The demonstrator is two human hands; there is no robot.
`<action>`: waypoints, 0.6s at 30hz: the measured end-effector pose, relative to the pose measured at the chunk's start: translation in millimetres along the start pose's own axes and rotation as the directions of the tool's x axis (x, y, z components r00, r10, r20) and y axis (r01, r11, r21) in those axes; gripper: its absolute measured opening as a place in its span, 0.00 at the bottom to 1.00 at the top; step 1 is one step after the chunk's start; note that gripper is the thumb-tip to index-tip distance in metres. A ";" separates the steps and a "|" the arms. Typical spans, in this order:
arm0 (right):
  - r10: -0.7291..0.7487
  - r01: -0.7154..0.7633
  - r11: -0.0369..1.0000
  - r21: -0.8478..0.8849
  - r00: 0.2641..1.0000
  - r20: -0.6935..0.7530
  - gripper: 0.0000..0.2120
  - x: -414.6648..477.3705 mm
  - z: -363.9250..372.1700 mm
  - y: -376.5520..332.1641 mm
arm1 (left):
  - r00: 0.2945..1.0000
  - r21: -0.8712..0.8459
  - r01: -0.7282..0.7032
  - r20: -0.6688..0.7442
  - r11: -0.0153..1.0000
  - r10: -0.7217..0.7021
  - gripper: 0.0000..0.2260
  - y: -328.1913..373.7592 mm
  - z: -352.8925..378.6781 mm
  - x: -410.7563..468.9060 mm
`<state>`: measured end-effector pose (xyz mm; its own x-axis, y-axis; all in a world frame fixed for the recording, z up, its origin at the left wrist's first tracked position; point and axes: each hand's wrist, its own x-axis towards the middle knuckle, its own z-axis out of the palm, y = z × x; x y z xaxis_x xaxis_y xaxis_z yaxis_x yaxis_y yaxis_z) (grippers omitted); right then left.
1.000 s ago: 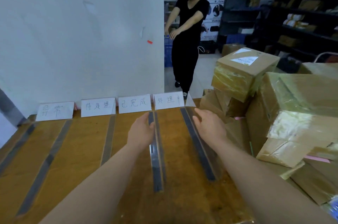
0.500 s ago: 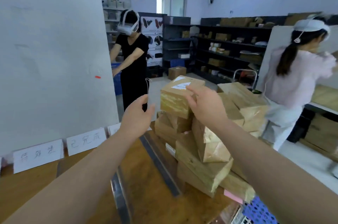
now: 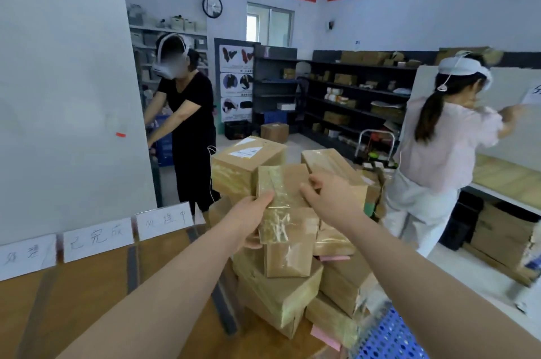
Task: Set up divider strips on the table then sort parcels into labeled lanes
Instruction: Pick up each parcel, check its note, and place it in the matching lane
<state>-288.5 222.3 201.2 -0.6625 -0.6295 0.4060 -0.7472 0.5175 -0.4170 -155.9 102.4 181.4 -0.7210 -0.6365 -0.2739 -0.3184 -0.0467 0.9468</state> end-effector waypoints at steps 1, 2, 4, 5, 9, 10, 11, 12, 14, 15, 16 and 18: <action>-0.015 0.016 0.999 0.028 1.000 -0.015 0.15 0.6 0.0 1.4 | 1.000 -0.015 -0.017 -0.021 1.000 0.016 0.16 0.5 3.4 -2.1; -0.028 0.030 0.998 0.048 0.999 -0.031 0.15 2.2 -1.0 3.2 | 0.999 -0.037 -0.035 -0.038 0.999 0.034 0.16 1.1 5.3 -5.2; -0.047 0.054 0.993 0.102 0.997 -0.069 0.13 4.6 -5.5 4.1 | 0.995 -0.110 -0.090 -0.051 0.990 0.085 0.15 3.0 4.4 -12.3; -0.056 0.070 0.986 0.153 0.994 -0.092 0.11 5.5 -10.0 2.3 | 0.991 -0.145 -0.130 -0.053 0.981 0.123 0.15 4.5 1.5 -16.1; 0.020 0.031 0.825 0.564 0.996 -0.084 0.15 10.2 -28.4 -15.4 | 0.942 -0.193 -0.333 -0.098 0.923 0.320 0.26 5.4 -18.9 -28.7; 0.071 -0.046 0.723 0.689 0.997 -0.007 0.16 10.8 -31.5 -21.7 | 0.917 -0.130 -0.396 -0.112 0.909 0.383 0.31 4.7 -24.2 -33.5; 0.104 -0.138 0.592 0.794 0.990 0.095 0.15 11.4 -33.3 -27.4 | 0.887 -0.036 -0.453 -0.117 0.891 0.446 0.35 3.5 -29.0 -37.9; 0.107 -0.224 0.460 0.859 0.975 0.197 0.16 11.0 -35.0 -32.9 | 0.858 0.041 -0.498 -0.122 0.866 0.499 0.38 1.8 -33.3 -40.7; 0.037 -0.331 0.252 0.910 0.942 0.332 0.19 7.9 -35.9 -41.7 | 0.820 0.075 -0.550 -0.137 0.832 0.555 0.40 -3.5 -41.9 -47.3; 0.008 -0.368 0.180 0.912 0.928 0.372 0.20 6.2 -33.4 -43.4 | 0.803 0.080 -0.571 -0.151 0.817 0.576 0.41 -8.7 -45.0 -52.6; -0.014 -0.406 0.119 0.906 0.912 0.410 0.20 3.0 -31.0 -45.1 | 0.788 0.084 -0.588 -0.165 0.804 0.593 0.40 -15.7 -48.0 -57.6; -0.050 -0.468 0.075 0.881 0.880 0.472 0.17 -3.6 -19.9 -47.1 | 0.777 0.044 -0.606 -0.184 0.794 0.603 0.36 -25.3 -52.3 -68.4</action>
<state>-252.0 211.7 235.6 -0.5209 -0.8536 -0.0055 0.3002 -0.1772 -0.9373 -66.4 106.9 185.0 -0.6388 -0.6638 0.3889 0.1569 0.3824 0.9106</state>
